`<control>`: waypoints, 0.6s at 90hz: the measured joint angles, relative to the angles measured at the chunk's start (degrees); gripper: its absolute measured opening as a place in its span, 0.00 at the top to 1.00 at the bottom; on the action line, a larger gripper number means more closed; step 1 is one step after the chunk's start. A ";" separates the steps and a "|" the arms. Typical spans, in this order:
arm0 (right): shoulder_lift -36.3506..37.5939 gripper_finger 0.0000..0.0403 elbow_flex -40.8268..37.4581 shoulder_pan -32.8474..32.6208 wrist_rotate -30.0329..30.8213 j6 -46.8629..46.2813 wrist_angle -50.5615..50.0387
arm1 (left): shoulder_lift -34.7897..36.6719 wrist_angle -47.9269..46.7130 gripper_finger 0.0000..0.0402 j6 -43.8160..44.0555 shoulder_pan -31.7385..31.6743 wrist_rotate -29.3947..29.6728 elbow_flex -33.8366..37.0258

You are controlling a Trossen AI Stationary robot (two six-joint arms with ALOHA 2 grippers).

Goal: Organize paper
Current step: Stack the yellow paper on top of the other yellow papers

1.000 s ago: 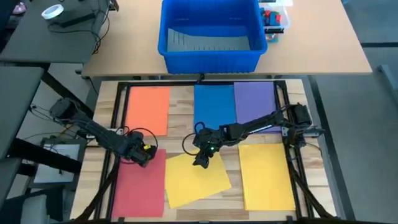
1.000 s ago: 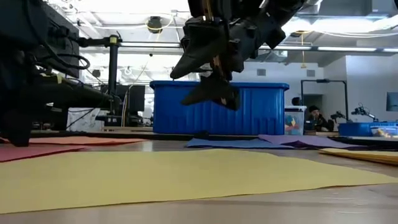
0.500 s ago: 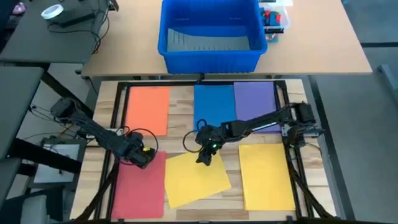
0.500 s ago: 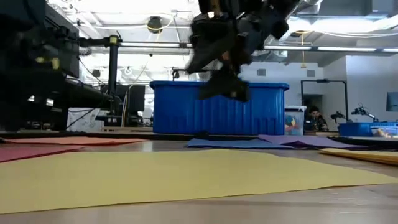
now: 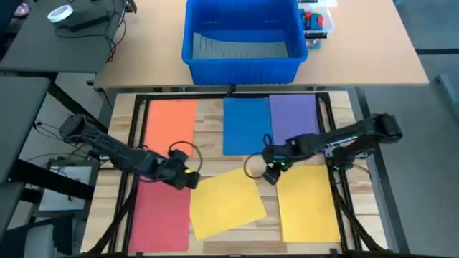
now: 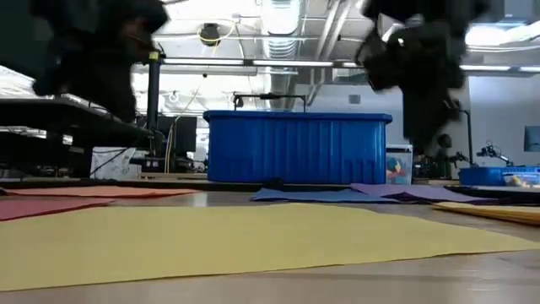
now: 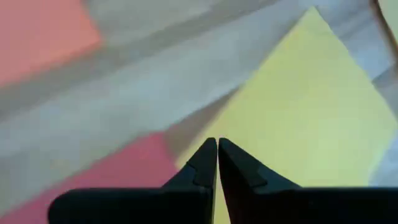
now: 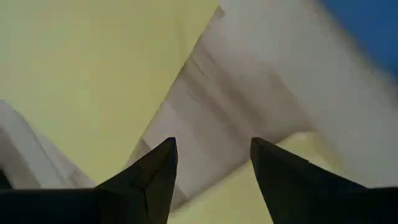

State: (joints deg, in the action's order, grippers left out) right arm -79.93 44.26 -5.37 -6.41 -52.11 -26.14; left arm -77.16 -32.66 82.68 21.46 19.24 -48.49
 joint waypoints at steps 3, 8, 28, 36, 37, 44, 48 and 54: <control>0.34 0.51 -3.07 0.28 -0.93 -2.86 5.96 | -2.06 3.08 1.00 -1.29 -0.68 -1.05 -0.37; 0.34 0.50 -7.06 0.33 -1.94 -6.41 15.67 | -5.75 8.86 1.00 -3.77 -1.32 -2.66 -1.79; -6.26 0.45 -10.25 -0.20 -2.52 -9.38 24.49 | -21.57 12.45 1.00 -10.76 -1.81 -9.31 -12.72; -9.05 0.45 -10.14 -1.06 -2.51 -9.11 28.30 | -26.88 12.31 1.00 -11.97 -1.40 -10.93 -16.47; -9.45 0.45 -10.07 -1.16 -2.44 -9.02 28.83 | -27.46 12.32 1.00 -11.97 -1.32 -11.11 -16.89; -11.23 0.45 -10.06 -1.87 -2.52 -9.26 31.51 | -30.37 12.08 1.00 -11.78 -0.95 -11.41 -19.01; -12.19 0.44 -10.09 -2.08 -2.51 -9.91 32.52 | -31.68 11.76 1.00 -11.52 -0.89 -11.43 -19.83; -13.22 0.44 -10.10 -2.57 -2.53 -10.74 33.98 | -33.27 11.29 1.00 -10.95 -0.93 -11.36 -20.20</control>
State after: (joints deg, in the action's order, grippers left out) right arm -93.15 34.16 -7.94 -8.94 -62.85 7.84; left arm -110.43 -21.38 71.74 20.53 7.88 -68.69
